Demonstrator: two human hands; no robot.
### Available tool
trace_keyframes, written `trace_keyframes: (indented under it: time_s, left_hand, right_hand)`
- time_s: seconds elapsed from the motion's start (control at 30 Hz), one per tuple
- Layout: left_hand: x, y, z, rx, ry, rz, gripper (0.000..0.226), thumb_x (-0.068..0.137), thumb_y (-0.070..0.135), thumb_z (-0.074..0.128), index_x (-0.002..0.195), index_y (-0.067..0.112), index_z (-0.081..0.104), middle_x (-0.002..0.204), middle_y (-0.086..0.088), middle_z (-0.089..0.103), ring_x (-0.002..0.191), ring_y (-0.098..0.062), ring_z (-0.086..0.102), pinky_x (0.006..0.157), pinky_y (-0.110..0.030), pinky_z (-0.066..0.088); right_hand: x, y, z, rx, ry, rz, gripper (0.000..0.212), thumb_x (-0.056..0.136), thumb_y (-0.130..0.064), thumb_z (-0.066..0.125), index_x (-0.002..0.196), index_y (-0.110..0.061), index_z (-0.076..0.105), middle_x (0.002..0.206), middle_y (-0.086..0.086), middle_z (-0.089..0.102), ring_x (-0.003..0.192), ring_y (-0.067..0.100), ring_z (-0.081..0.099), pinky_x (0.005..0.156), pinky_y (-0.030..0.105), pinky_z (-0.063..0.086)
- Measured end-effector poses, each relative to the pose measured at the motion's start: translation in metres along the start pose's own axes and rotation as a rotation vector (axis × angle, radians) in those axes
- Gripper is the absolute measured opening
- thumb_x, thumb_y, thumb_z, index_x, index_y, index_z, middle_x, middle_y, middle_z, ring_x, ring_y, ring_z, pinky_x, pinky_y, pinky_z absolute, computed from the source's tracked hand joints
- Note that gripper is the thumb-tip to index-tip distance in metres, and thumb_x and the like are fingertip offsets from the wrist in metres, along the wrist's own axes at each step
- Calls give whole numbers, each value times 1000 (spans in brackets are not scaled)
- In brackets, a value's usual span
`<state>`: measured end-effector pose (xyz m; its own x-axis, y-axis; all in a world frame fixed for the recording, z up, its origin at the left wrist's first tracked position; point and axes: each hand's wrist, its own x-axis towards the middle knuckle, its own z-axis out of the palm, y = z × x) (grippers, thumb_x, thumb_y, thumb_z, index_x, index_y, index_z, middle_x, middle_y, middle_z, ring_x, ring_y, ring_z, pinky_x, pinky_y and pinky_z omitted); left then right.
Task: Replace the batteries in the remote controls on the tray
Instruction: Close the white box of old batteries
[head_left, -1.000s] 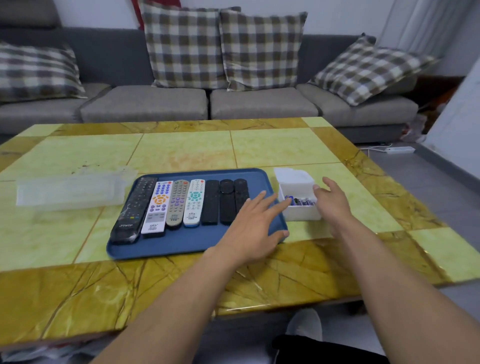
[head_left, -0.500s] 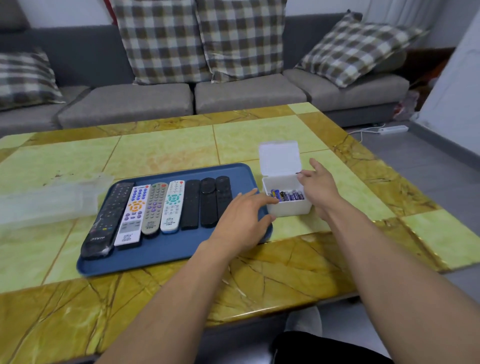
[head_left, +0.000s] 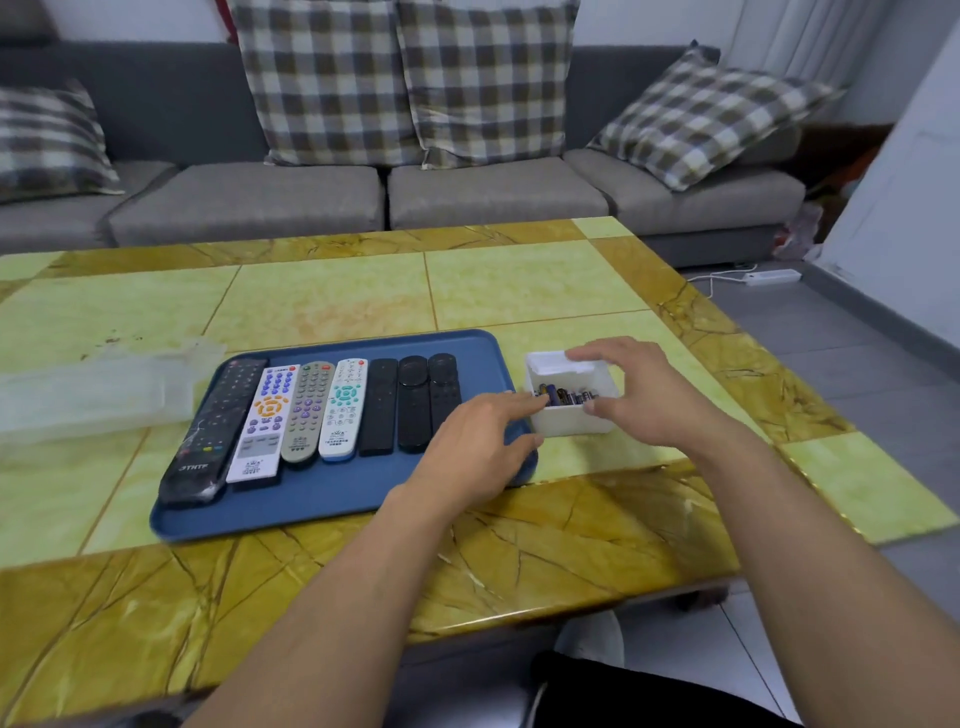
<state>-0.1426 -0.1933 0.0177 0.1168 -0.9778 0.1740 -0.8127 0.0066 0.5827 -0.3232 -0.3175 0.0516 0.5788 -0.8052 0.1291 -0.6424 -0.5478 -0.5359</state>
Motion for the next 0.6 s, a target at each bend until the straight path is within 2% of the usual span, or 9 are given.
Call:
trace_keyframes:
  time_s: [0.07,0.13,0.27,0.37,0.5,0.6]
  left_hand:
    - [-2,-2,-6,8,57,-3,45,99,31,61,144,29,56,145,8,57,138,-13,46,113,-32,37]
    - [-4,-4,-12,9,86,-14,48,99,31,60,146,30,52,147,7,55,138,-14,45,112,-32,36]
    - [-7,-3,-10,10,-24,33,60,101,26,58,156,30,35,163,11,33,153,-10,21,124,-38,22]
    - [-9,-1,-4,84,-118,48,67,101,26,57,160,29,23,167,13,19,156,-9,4,127,-43,10]
    - [-8,-2,2,143,-166,28,73,101,29,57,161,30,17,168,13,14,156,-10,-3,128,-42,3]
    - [-8,-2,4,146,-173,31,75,100,30,58,162,29,16,168,12,14,156,-10,-3,128,-41,3]
  right_hand:
    - [-12,-2,1,-177,-115,-25,61,92,-12,65,147,-29,45,156,-6,36,146,21,23,117,29,18]
    - [-21,-7,5,-298,-180,-51,62,95,-6,55,152,-25,38,161,-7,29,149,20,19,116,23,12]
    - [-27,-21,10,-346,-201,-16,70,92,3,47,155,-21,31,164,-4,21,152,18,18,118,27,17]
    - [-31,-30,12,-436,-233,-6,74,92,5,43,158,-18,19,167,-1,12,154,21,10,121,33,13]
    - [-37,-35,23,-438,-241,39,79,91,8,40,159,-11,5,168,5,-2,154,26,-3,124,37,6]
    - [-42,-36,32,-435,-269,62,80,94,1,40,157,-6,-9,165,9,-17,153,26,-14,125,36,1]
